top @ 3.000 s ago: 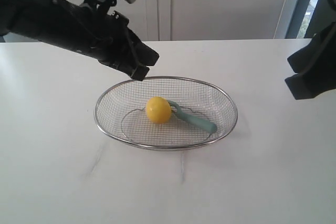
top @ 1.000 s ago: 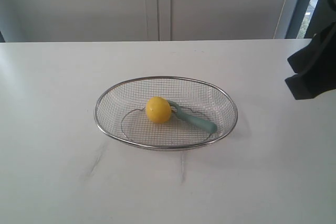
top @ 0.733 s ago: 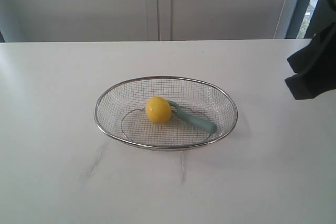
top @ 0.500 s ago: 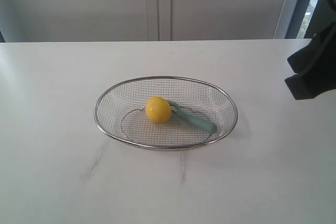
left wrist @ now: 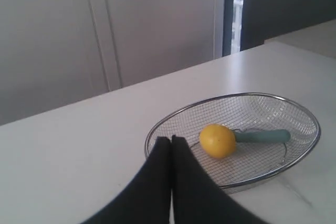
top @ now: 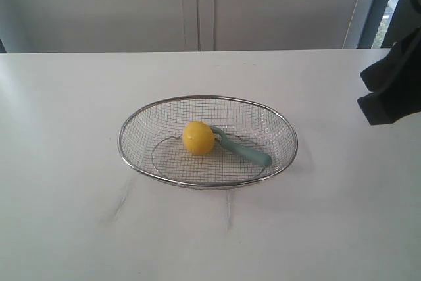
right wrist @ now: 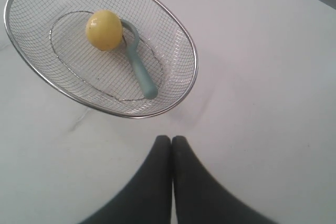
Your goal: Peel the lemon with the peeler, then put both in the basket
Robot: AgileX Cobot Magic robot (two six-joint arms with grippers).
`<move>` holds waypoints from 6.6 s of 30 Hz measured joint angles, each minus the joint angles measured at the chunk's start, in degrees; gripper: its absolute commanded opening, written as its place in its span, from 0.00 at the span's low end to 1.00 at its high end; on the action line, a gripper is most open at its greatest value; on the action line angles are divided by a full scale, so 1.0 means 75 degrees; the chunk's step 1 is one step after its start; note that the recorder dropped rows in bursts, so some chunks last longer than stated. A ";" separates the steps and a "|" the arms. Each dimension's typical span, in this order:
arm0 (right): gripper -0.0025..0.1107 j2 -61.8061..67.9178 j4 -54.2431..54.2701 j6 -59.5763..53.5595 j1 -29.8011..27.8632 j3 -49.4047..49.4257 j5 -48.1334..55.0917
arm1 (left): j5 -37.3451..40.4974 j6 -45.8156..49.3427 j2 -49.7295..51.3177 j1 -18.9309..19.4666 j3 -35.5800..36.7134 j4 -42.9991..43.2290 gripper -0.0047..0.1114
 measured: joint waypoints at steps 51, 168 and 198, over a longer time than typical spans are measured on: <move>0.02 0.0000 -0.0013 0.0000 0.0000 0.0012 -0.0097 | 0.2536 0.1522 -0.2326 0.4250 0.1791 -0.2304 0.04; 0.02 -0.7366 0.0998 0.1087 -0.4507 0.8006 -0.4699 | 0.2570 0.1551 -0.2326 0.4109 0.1791 -0.2274 0.04; 0.02 -0.7366 0.0646 0.1000 -0.3128 0.8006 -0.4713 | 0.2570 0.1551 -0.2326 0.4109 0.1791 -0.2274 0.04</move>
